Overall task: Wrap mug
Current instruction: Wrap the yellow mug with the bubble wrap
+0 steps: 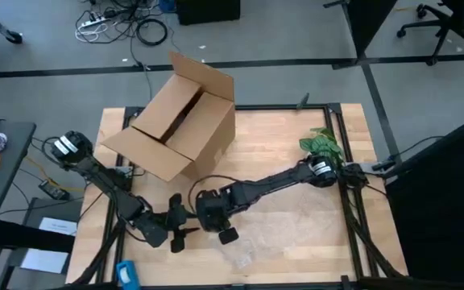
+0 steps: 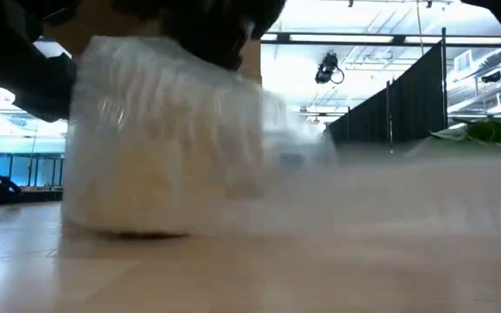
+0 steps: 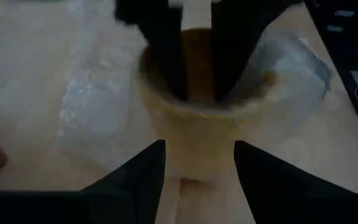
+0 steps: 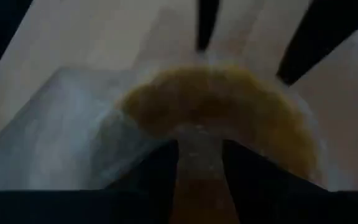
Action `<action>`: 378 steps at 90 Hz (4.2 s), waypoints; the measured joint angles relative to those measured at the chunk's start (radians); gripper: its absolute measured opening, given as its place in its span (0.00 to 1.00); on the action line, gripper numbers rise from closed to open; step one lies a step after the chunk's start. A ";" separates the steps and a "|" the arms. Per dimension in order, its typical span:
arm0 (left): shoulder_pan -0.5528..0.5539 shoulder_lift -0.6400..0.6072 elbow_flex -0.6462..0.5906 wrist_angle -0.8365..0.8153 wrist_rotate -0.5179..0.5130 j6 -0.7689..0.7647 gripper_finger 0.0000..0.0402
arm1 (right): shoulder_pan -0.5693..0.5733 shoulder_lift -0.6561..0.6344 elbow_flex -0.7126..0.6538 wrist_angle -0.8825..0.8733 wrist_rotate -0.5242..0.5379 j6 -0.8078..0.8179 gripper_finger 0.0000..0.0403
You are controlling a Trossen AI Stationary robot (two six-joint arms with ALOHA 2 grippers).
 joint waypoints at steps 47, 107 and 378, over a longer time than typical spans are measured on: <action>0.025 0.040 0.000 0.009 0.005 0.001 0.44 | 0.009 -0.023 0.156 -0.155 -0.011 -0.022 0.28; 0.025 0.040 0.000 0.021 0.007 0.000 0.44 | 0.029 -0.013 0.139 -0.120 -0.047 -0.071 0.02; 0.094 0.299 0.080 0.637 0.044 0.544 0.44 | -0.012 -0.012 0.019 -0.331 0.096 0.052 0.00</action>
